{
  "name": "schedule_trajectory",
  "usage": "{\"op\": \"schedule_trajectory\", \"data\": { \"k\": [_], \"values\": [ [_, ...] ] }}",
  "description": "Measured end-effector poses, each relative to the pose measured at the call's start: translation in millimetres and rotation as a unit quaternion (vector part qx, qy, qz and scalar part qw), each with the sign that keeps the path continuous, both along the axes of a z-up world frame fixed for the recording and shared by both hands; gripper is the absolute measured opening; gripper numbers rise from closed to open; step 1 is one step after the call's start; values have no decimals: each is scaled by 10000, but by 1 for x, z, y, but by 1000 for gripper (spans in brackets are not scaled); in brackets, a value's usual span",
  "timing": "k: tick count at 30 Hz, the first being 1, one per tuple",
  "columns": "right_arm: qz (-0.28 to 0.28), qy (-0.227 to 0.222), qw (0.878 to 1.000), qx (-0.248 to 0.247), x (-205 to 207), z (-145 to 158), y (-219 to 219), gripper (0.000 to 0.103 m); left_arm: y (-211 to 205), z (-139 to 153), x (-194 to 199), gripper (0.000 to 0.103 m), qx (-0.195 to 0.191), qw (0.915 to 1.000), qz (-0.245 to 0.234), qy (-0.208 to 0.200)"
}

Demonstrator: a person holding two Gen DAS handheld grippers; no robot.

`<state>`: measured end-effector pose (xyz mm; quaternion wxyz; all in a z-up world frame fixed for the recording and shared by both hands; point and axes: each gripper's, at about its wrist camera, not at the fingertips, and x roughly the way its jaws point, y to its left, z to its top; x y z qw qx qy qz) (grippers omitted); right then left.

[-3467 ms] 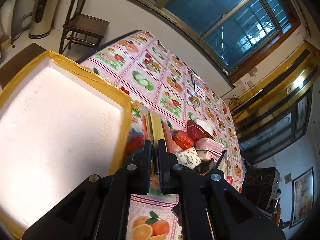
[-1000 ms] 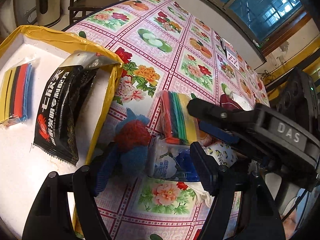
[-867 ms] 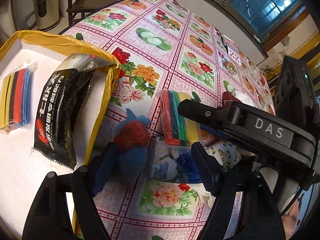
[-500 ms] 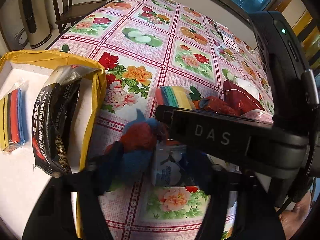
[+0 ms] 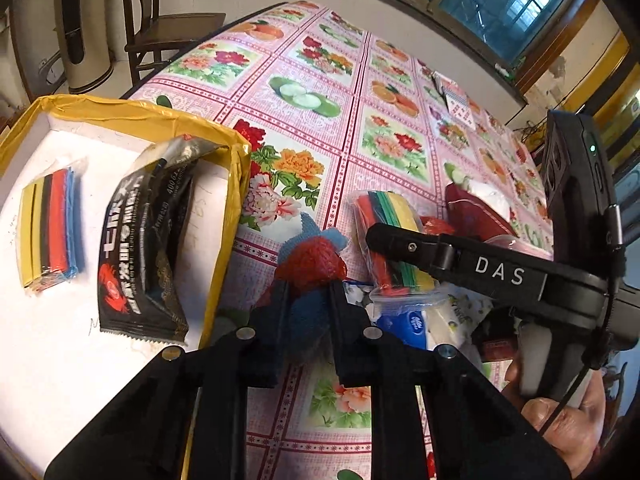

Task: Organize soft objects
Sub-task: 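Grasp the blue-red mesh scrubber with the left gripper while the right grasps the green-yellow sponge pack, then lower both held items into the box and open both grippers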

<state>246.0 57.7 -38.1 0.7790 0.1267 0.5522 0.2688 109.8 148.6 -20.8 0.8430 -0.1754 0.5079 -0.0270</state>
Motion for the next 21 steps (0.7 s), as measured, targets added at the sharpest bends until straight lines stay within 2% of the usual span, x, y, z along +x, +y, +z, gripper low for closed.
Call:
{"op": "schedule_trajectory", "data": {
  "k": [3, 8, 14, 21],
  "values": [
    [-15, -64, 9999, 131, -4, 10, -5, 39, 4, 12, -7, 16, -270, 9995, -44, -144],
    [-18, -152, 9995, 280, -11, 26, -7, 39, 8, 30, -21, 16, -387, 9986, -63, -351],
    [191, -229, 9987, 405, -23, 40, 16, 39, 44, 50, -32, 16, -232, 9981, 187, -536],
    [608, -254, 9963, 555, -33, 50, 70, 39, 103, 51, -36, 16, 166, 9944, 858, -592]
  ]
}}
